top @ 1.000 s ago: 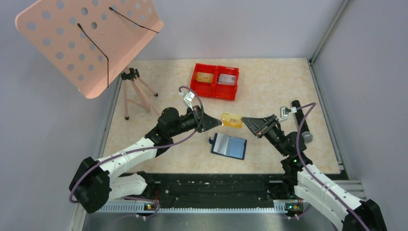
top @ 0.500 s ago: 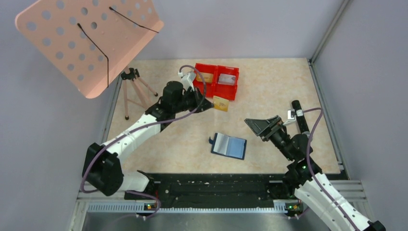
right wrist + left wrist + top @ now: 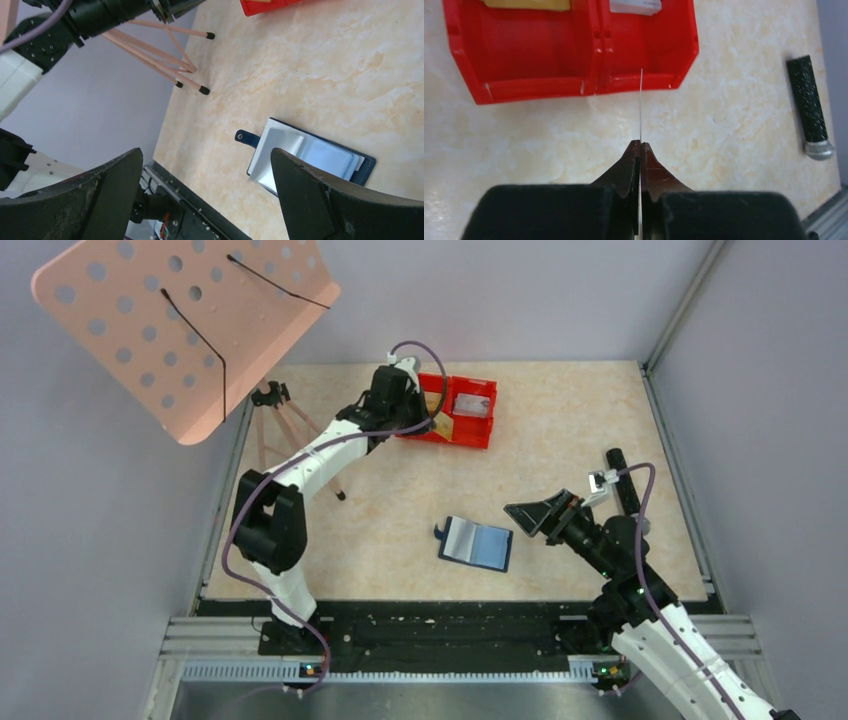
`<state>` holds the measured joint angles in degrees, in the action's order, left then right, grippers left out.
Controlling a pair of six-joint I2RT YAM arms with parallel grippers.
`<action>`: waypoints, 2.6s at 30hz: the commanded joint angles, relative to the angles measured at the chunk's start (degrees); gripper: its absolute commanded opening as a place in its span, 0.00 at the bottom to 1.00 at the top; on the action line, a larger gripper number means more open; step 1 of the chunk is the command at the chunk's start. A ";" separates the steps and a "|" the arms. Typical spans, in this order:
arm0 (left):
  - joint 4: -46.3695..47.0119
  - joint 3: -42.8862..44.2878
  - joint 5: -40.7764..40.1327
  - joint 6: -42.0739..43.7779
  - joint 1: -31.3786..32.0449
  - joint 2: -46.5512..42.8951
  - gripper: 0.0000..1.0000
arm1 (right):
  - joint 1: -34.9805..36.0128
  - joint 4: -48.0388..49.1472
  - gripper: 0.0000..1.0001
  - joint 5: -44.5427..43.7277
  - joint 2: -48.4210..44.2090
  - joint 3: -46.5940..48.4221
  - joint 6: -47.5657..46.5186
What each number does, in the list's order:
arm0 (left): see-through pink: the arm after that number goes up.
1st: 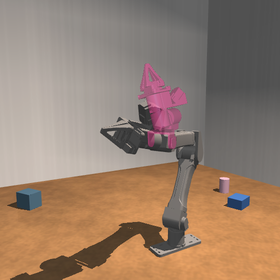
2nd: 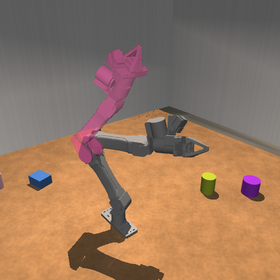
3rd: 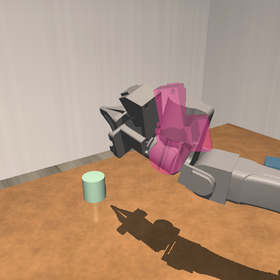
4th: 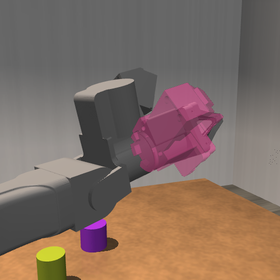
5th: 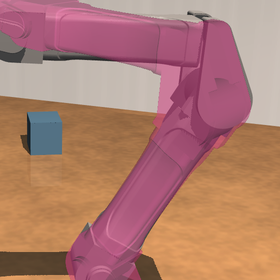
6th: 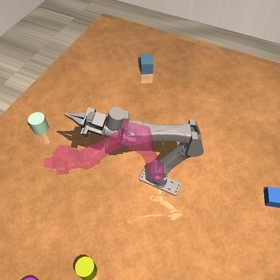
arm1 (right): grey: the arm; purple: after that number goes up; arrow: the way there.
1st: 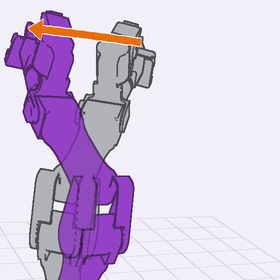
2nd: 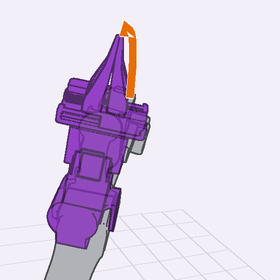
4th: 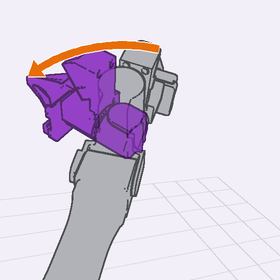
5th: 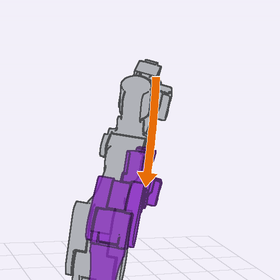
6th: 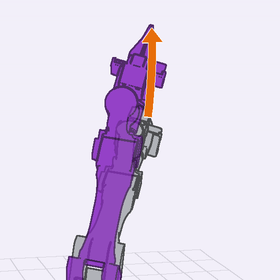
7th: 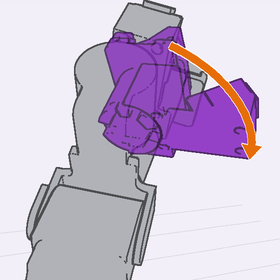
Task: Take the credit cards out of the card holder
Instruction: Place the credit card in the storage box.
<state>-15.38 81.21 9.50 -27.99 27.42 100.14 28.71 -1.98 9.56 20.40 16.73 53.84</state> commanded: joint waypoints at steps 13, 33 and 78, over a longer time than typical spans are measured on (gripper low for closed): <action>-1.79 20.19 -12.32 9.21 -3.51 13.21 0.00 | 0.08 -3.19 0.98 -0.19 1.02 2.89 -2.76; 1.14 28.26 -4.07 10.57 -5.88 24.29 0.00 | 0.04 5.16 0.96 2.74 12.49 2.86 0.17; 9.28 34.57 3.27 4.31 -9.84 34.91 0.08 | 0.08 6.02 0.97 -0.46 21.43 7.97 -2.43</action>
<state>-9.13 112.84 12.82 -22.87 17.91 134.58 28.71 1.28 10.07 41.76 21.91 51.57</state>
